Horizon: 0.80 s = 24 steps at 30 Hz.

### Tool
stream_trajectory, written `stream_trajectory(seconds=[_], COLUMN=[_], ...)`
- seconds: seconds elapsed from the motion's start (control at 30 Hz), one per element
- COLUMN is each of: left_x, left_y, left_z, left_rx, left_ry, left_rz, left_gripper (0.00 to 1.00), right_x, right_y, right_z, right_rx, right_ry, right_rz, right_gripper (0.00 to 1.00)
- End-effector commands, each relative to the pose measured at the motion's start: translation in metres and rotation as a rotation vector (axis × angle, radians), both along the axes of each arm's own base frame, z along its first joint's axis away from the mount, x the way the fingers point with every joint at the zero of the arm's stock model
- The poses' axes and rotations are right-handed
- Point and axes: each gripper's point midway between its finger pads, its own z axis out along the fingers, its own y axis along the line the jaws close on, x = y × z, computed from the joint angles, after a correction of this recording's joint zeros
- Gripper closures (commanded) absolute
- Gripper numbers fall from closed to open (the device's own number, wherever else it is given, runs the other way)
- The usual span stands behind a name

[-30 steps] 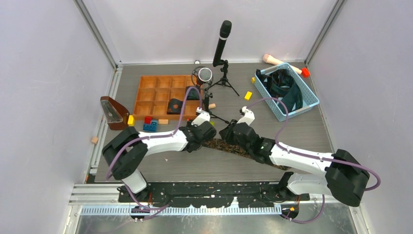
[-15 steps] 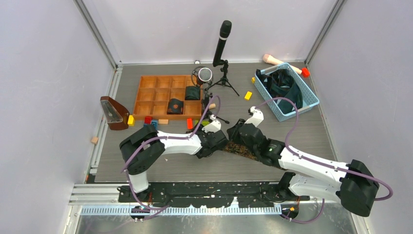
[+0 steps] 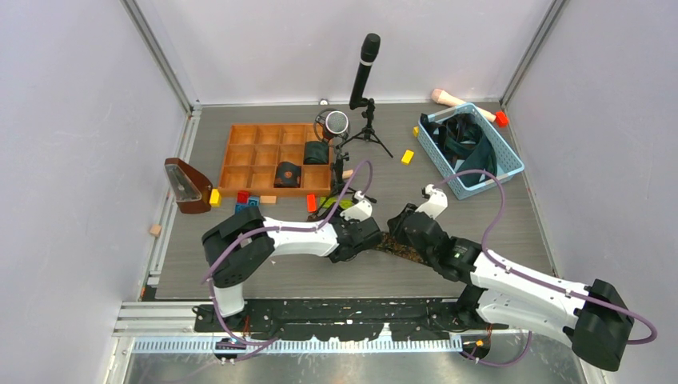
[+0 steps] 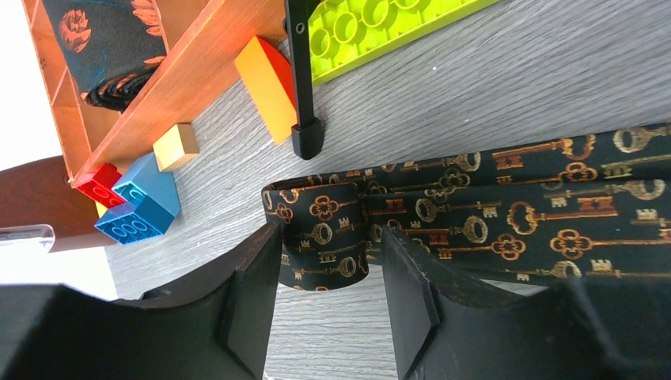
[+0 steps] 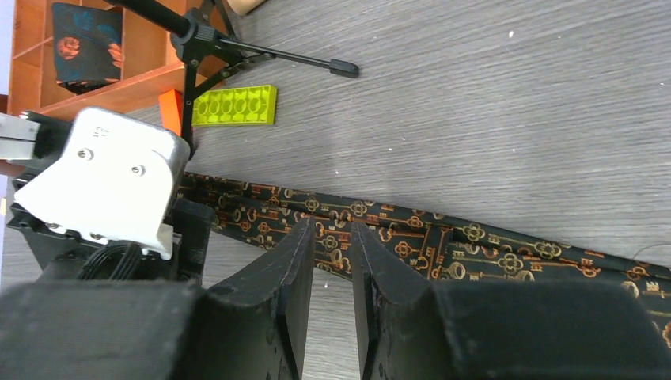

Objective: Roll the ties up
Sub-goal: Roll the tie at the center of the board.

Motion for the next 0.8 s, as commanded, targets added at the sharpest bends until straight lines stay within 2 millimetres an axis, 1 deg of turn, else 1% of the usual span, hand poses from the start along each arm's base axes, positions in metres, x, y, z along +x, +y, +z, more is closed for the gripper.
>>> stream_trajectory(seconds=[0.0,0.17,0.4,0.47,0.57,0.77], left_x=[0.0,-0.004,-0.009,-0.01,-0.012,-0.01], left_y=[-0.015,-0.02,-0.028,-0.03,-0.034,-0.029], left_z=[0.009,0.007,0.001,0.002,0.0,0.001], left_rx=[-0.061,-0.102,-0.173,-0.216,-0.298,-0.405], left_ry=[-0.02,-0.002,0.033,0.032,0.06,0.092], left_rz=[0.001,0.002,-0.009,-0.005,-0.008,0.028], left_gripper=[0.48,0.48,0.48,0.46,0.45,0.46], right_x=[0.002,-0.001,-0.002,-0.002,-0.003,-0.003], right_y=[-0.011,-0.012,-0.013,-0.013,-0.012,-0.012], right_z=[0.002,-0.004,-0.003,-0.004,-0.007,-0.008], right_rx=[0.007,0.013,0.02,0.018,0.018,0.022], right_ry=[-0.012,0.002,0.001,0.003,0.012,0.017], right_rz=[-0.057,-0.058,-0.061,-0.062,-0.06,-0.059], right_gripper=[0.7,0.7,0.7,0.7,0.7,0.7])
